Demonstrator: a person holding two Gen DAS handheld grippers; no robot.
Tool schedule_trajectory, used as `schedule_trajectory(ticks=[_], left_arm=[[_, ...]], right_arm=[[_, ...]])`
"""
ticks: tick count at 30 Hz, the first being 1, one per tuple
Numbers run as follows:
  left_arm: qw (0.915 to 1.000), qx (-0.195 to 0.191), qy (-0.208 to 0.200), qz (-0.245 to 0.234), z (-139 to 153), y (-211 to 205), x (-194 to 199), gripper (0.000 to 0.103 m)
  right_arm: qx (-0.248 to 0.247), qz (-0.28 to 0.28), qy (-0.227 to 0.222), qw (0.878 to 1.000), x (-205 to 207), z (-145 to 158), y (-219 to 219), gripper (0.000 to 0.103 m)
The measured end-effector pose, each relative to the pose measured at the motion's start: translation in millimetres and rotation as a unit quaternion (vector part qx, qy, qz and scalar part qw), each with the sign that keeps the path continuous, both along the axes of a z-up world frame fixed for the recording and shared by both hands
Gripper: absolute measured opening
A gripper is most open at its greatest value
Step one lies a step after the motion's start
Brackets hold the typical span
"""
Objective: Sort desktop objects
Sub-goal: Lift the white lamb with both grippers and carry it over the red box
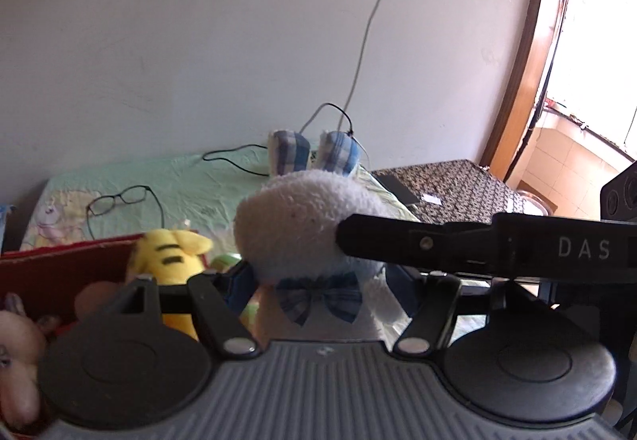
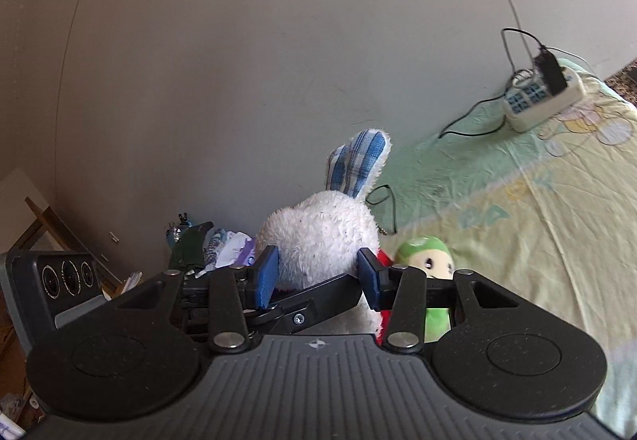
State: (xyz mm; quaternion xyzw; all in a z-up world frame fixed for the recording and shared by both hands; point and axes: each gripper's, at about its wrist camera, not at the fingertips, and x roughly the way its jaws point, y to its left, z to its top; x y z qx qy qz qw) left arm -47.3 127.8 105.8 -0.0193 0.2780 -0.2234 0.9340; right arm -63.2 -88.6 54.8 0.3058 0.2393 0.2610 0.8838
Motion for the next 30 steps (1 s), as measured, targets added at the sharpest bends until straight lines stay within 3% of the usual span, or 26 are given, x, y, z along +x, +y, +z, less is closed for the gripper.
schedule_trajectory(ticks=[7,18,30], left_arm=[[0.9982,0.001,-0.008,0.059,2,80,-8,0.070],[0.9873,0.022,0.043,0.151,-30,184,-16,0.071],[0.9772,0.060,0.080,0.187,-73,227,-4,0.070]], right_arm=[[-0.013,0.056,-0.018,0.998,24,8,80,0.047],[-0.009,0.158,0.027,0.987,47,-23,180,0.047],[-0.039,0.193,0.019,0.980,54,-58,217,0.044]])
